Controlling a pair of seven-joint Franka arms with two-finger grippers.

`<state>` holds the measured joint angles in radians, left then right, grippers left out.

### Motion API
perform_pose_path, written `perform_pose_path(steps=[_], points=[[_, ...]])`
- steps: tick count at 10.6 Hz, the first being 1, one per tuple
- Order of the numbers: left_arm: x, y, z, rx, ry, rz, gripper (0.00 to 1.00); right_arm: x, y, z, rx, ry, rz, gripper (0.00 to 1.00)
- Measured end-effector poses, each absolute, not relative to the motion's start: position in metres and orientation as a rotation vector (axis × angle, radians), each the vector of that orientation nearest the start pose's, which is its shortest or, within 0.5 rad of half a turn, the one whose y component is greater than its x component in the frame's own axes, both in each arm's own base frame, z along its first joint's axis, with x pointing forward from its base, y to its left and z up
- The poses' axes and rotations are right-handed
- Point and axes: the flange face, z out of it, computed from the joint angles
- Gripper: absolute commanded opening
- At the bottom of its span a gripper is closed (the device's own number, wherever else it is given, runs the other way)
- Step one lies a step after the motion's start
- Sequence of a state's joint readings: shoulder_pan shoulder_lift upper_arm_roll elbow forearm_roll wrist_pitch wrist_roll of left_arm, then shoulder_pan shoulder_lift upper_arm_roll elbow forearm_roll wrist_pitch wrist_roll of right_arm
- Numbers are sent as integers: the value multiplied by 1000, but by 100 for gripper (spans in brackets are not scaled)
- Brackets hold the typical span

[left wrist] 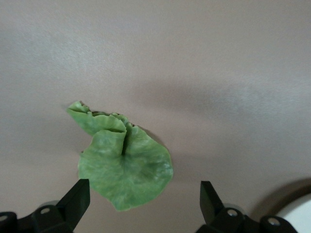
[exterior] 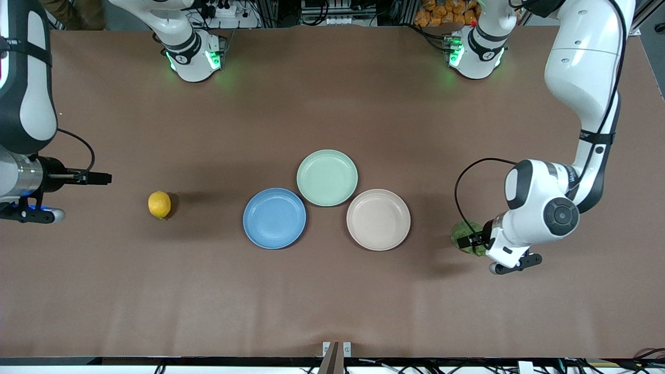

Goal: Place lemon and lettuce in plates
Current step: 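Lower the left gripper to the lettuce while the right gripper reaches the lemon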

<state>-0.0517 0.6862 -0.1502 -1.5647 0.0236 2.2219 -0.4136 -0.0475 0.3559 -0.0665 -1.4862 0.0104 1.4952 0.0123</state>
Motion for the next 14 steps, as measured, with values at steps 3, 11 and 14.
perform_pose_path(steps=[3, 11, 14], points=[[683, -122, 219, -3161, -334, 62, 100, 631, -67, 419, -3053, 216, 512, 100], [684, -123, 184, -3158, -300, 15, 100, 627, -69, 344, -3028, 270, 384, 100], [684, -121, 181, -3131, -254, 6, 0, 621, -69, 324, -3033, 277, 361, 100]])
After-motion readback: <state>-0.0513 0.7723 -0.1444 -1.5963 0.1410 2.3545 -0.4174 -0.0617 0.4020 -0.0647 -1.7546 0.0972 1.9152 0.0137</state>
